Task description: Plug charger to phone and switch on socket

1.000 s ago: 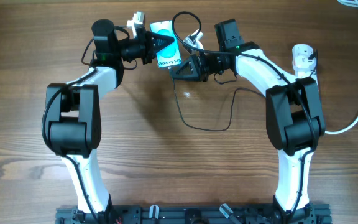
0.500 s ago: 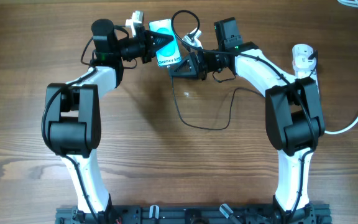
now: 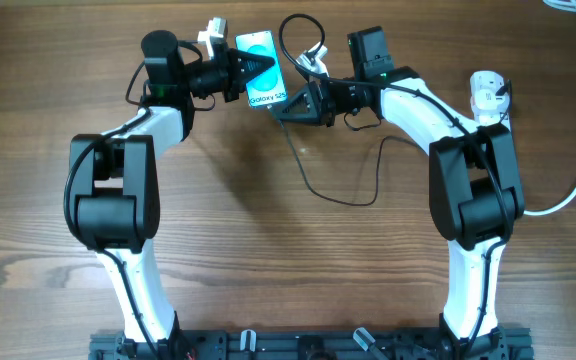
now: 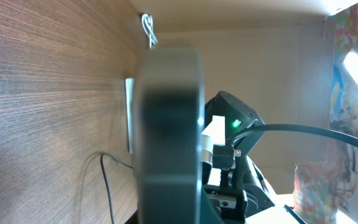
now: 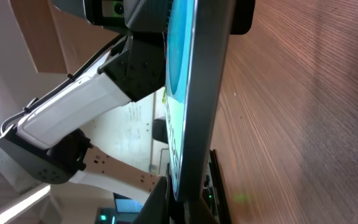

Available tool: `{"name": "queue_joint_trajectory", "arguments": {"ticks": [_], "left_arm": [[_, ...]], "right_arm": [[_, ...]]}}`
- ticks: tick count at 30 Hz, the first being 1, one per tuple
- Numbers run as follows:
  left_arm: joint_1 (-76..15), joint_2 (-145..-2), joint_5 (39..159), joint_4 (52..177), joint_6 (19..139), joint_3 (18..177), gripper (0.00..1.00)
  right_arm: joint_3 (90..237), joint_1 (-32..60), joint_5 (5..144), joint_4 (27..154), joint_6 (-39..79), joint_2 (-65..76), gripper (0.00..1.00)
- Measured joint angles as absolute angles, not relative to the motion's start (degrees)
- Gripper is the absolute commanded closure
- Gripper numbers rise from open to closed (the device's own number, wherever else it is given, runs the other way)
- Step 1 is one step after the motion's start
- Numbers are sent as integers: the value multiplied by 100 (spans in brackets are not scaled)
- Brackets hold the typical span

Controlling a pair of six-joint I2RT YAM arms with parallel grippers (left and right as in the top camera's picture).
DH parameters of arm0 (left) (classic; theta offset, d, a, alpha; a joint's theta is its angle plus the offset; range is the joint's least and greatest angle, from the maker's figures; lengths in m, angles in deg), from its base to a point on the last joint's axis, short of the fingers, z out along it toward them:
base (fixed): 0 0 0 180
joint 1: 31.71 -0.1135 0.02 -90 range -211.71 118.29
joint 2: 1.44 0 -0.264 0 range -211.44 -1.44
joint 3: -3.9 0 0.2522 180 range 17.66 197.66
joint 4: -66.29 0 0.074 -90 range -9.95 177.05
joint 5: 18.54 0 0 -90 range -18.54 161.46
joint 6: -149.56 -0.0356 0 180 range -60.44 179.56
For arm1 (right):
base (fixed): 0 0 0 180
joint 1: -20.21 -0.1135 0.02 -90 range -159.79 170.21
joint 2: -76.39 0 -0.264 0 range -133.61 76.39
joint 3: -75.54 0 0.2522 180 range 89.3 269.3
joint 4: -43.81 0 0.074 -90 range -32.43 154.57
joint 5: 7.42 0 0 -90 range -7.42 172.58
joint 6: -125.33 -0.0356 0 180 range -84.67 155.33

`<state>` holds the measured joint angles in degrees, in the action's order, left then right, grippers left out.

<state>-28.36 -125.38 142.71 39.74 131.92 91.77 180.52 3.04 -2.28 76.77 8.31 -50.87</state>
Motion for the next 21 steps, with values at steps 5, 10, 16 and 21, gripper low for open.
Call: {"name": "queue_joint_trajectory", "arguments": {"ticks": [5, 10, 16, 21], "left_arm": [[-2836, -12538, 14290, 3974, 13192, 9177, 96], [-2836, -12538, 14290, 3974, 13192, 9177, 96], [-2834, -12538, 14264, 3976, 13189, 9177, 96], [-2836, -12538, 14196, 3978, 13187, 9177, 96]], "right_arm": [[18052, 306, -228, 7675, 831, -5087, 95], [18052, 306, -222, 7675, 831, -5087, 95], [18052, 306, -134, 7673, 791, -5085, 95], [18052, 271, 45, 7673, 759, -5035, 95]]}}
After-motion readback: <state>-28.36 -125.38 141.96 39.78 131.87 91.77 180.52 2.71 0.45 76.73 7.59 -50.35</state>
